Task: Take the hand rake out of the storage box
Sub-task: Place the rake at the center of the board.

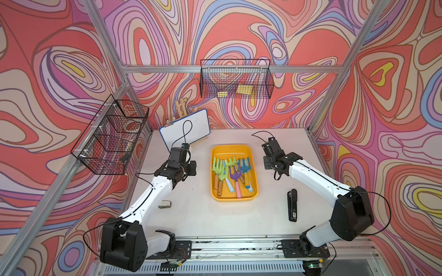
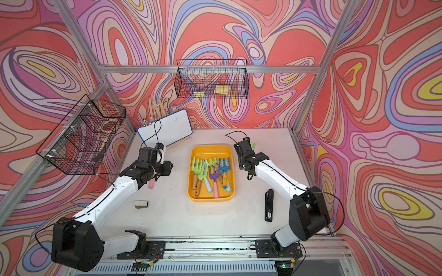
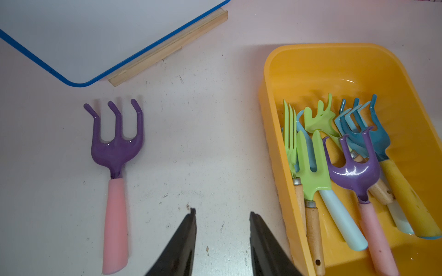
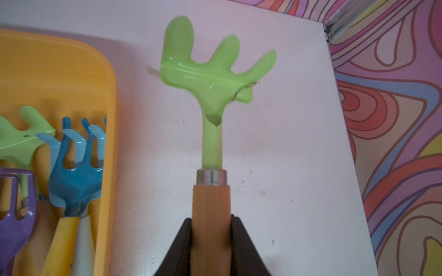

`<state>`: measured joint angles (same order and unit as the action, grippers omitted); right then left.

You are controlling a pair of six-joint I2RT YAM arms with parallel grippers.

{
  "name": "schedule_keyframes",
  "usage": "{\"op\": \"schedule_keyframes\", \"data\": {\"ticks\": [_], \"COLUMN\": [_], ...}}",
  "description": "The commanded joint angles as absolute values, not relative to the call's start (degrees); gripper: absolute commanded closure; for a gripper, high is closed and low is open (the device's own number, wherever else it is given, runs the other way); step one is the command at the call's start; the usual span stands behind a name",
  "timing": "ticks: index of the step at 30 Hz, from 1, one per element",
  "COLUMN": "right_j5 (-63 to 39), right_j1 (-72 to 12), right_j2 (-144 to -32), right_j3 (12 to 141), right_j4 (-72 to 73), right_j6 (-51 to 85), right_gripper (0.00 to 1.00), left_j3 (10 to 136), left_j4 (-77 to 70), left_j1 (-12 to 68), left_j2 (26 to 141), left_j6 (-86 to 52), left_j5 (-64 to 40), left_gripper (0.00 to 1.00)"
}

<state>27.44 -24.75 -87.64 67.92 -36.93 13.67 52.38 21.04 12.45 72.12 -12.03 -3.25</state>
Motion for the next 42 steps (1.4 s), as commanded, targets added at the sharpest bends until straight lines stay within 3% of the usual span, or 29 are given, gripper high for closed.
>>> {"op": "schedule_keyframes", "data": {"ticks": [1,16,42], "right_j5": [26.7,23.2,22.2], "right_j1": [-22.8,-12.2,-4.0], "right_j2": [-86.9,-92.0,-106.0], "right_j3": [67.2,67.3,74.7], "right_j4": [-36.6,-35.1,-35.3], "right_j6": [13.1,12.4,8.3], "right_gripper": [0.72,0.72,0.71], "left_j3": [53.2,53.1,53.2], "left_j4": [21.7,21.5,21.2], "left_j1": [12.7,12.7,12.7], "left_j2": [71.7,71.5,71.9], "left_j6": [-11.6,-12.0,-11.8], "left_j5": [-3.5,-4.8,-5.0], "left_gripper": [0.58,0.58,0.59]}}
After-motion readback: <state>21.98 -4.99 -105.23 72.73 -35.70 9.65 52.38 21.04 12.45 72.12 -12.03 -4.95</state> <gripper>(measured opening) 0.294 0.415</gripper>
